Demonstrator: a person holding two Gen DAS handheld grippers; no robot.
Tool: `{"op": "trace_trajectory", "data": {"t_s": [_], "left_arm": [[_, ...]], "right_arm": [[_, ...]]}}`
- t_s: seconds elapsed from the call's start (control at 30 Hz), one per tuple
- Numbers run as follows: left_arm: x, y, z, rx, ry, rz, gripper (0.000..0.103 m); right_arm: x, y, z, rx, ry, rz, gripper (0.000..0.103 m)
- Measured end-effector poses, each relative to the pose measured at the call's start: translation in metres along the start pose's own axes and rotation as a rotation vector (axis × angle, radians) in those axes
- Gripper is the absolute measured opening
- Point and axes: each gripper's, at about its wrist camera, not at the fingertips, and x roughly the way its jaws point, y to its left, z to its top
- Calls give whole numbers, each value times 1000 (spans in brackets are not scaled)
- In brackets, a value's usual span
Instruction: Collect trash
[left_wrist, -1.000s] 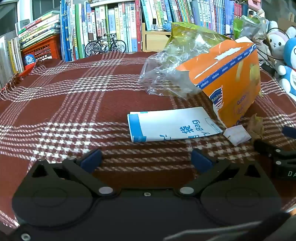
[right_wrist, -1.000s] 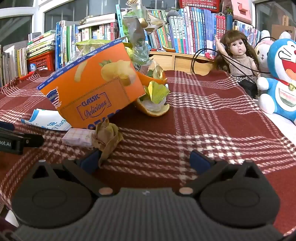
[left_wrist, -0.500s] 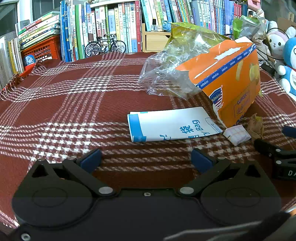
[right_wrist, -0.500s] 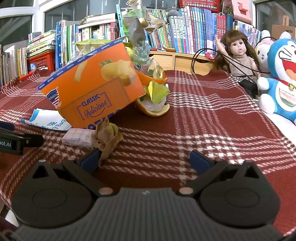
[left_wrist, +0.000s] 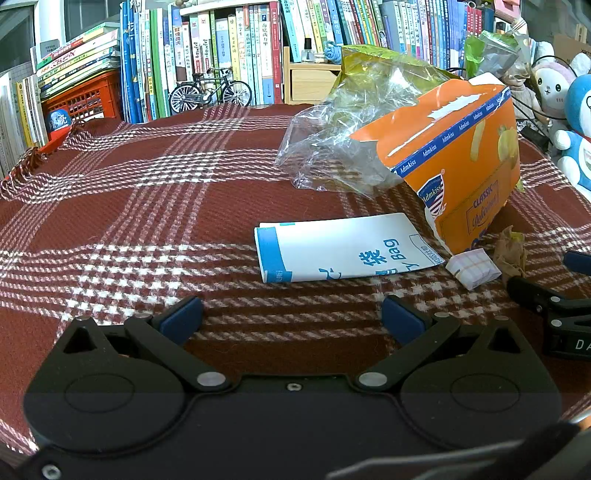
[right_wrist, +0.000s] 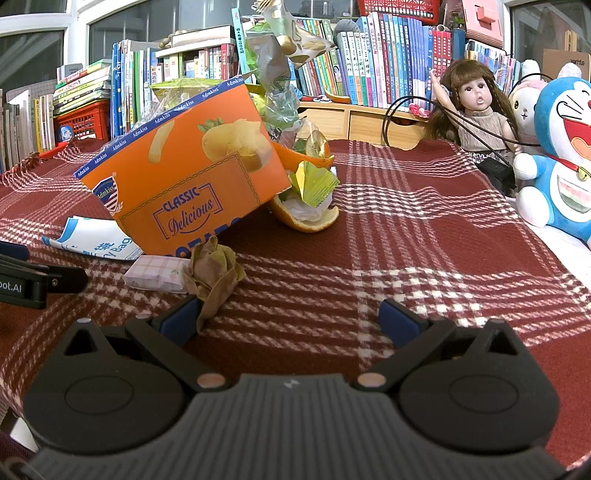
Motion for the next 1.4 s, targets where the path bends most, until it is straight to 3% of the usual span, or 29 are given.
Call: {"op": "trace_trajectory", "data": {"t_s": [1.4], "left_arm": [[-12, 5, 3, -17, -46, -25, 103]], "right_arm": [[-6, 4, 3, -22, -14, 33, 103]]}}
